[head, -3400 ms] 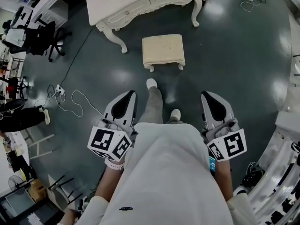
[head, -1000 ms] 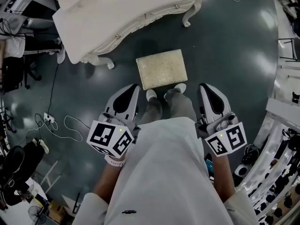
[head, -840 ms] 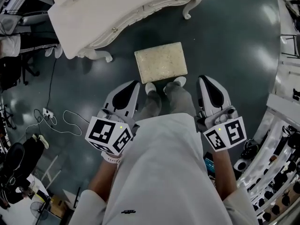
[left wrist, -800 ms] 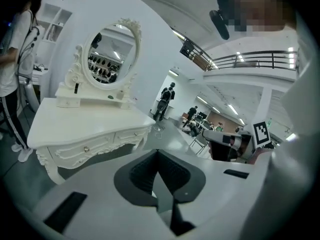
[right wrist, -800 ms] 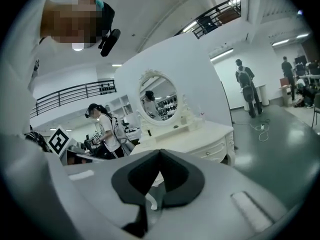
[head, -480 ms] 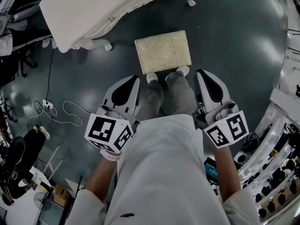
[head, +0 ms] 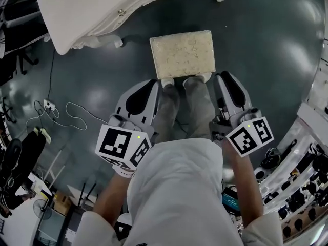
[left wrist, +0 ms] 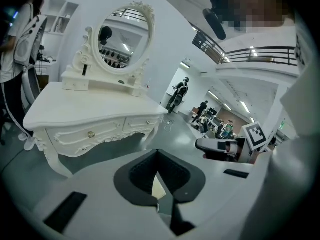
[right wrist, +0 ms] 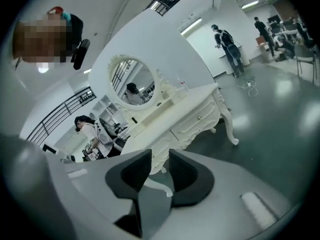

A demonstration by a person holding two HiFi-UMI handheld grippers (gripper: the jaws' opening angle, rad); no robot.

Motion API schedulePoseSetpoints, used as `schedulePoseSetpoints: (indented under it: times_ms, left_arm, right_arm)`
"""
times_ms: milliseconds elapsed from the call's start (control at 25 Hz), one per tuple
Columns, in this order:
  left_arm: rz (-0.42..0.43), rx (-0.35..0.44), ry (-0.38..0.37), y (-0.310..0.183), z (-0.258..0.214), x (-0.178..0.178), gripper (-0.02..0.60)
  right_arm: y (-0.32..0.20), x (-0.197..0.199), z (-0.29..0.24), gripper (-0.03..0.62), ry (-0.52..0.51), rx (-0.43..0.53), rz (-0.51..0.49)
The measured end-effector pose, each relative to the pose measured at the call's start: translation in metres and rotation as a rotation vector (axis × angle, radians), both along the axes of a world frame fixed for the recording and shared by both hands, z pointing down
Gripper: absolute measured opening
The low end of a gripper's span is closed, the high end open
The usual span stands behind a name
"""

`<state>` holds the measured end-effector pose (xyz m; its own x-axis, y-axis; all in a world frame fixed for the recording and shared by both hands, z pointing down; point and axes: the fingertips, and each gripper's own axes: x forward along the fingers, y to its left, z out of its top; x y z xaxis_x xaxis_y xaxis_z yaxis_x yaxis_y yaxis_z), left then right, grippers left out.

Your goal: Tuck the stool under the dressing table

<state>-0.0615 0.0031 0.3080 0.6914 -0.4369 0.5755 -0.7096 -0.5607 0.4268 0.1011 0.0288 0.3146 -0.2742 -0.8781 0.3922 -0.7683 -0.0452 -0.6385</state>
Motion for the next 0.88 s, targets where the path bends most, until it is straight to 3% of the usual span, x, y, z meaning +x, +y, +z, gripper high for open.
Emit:
schedulePoseSetpoints:
  times_ms: [560, 880]
  left_arm:
    - [-0.051, -0.065, -0.029, 0.005, 0.07, -0.013, 0.009]
    - [-0.019, -0.097, -0.039, 0.021, 0.101, -0.007, 0.008]
  right_arm:
    - [-0.007, -0.01, 0.112, 0.173, -0.134, -0.137, 0.071]
    - [0.015, -0.013, 0.199, 0.194, -0.115, -0.266, 0.093]
